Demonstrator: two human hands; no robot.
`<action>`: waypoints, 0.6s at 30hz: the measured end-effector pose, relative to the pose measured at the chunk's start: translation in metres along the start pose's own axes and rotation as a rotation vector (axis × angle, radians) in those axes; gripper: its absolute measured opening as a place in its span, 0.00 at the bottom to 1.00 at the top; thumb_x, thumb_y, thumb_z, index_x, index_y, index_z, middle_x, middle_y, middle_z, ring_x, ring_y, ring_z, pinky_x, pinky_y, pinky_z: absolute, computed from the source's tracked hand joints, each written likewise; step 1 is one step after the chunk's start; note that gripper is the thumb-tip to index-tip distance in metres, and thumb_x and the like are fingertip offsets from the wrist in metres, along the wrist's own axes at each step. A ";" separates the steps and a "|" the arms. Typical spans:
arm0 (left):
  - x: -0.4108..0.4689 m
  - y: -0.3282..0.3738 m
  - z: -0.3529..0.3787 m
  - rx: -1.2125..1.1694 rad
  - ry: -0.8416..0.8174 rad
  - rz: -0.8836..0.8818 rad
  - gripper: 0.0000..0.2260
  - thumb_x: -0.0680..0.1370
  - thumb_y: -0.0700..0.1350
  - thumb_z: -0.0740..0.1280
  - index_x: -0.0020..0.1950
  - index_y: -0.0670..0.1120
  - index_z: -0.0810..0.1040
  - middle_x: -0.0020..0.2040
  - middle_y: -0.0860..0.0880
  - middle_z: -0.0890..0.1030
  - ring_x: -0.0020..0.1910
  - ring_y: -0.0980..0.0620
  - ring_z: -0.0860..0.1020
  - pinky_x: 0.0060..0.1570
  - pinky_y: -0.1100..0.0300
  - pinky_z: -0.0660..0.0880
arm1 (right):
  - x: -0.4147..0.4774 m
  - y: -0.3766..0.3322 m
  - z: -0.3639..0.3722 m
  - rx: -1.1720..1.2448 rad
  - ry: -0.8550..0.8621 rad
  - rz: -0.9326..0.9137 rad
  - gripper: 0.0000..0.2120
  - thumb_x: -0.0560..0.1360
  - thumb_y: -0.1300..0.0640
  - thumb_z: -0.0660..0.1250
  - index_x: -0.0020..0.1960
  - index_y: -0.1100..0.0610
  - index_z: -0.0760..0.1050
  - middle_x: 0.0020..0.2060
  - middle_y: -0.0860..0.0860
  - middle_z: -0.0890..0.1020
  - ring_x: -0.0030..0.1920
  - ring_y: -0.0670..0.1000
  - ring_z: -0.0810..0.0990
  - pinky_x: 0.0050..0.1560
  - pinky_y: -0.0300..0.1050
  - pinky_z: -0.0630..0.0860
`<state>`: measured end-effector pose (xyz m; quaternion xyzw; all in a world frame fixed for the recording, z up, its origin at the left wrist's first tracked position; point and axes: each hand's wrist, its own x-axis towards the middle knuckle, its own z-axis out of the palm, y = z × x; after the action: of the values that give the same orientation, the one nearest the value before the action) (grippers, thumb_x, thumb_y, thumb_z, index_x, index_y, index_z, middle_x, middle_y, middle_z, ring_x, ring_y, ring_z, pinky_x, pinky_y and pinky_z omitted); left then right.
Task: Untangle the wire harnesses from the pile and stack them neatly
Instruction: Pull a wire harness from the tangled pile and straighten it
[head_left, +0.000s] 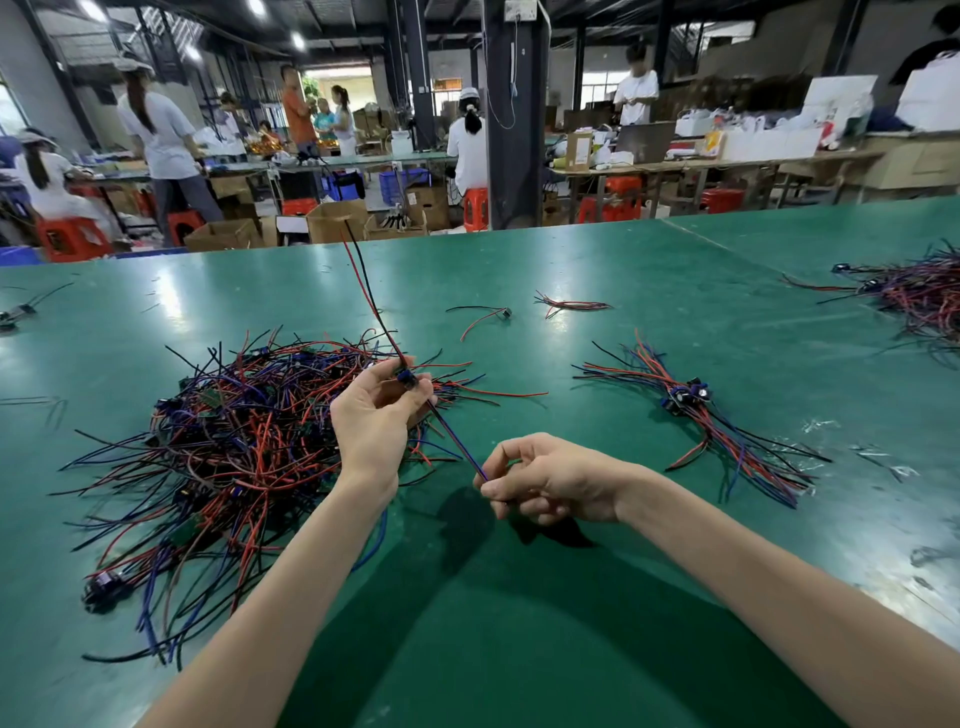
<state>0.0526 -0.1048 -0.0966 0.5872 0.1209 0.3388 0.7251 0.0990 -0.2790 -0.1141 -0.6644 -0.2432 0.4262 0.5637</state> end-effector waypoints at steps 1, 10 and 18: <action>0.001 0.000 0.000 -0.004 0.004 -0.002 0.10 0.72 0.30 0.70 0.50 0.42 0.78 0.39 0.44 0.81 0.32 0.57 0.80 0.40 0.66 0.79 | 0.000 0.000 0.000 -0.006 -0.012 -0.027 0.05 0.76 0.66 0.66 0.45 0.58 0.72 0.30 0.54 0.80 0.19 0.43 0.63 0.19 0.31 0.57; 0.002 0.000 0.001 -0.045 0.009 -0.013 0.12 0.71 0.28 0.70 0.52 0.39 0.77 0.36 0.47 0.82 0.31 0.56 0.80 0.38 0.65 0.79 | 0.000 0.000 -0.003 -0.038 -0.003 -0.003 0.04 0.75 0.67 0.65 0.46 0.59 0.72 0.30 0.55 0.81 0.18 0.44 0.64 0.18 0.33 0.57; 0.003 0.001 -0.001 -0.077 0.010 -0.028 0.11 0.71 0.28 0.70 0.49 0.42 0.79 0.34 0.50 0.83 0.31 0.56 0.80 0.36 0.66 0.78 | 0.003 0.001 -0.002 -0.007 -0.007 -0.005 0.04 0.76 0.68 0.63 0.46 0.60 0.72 0.29 0.55 0.78 0.19 0.44 0.64 0.18 0.33 0.57</action>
<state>0.0540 -0.1016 -0.0954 0.5555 0.1199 0.3359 0.7511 0.1021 -0.2782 -0.1162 -0.6642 -0.2484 0.4264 0.5615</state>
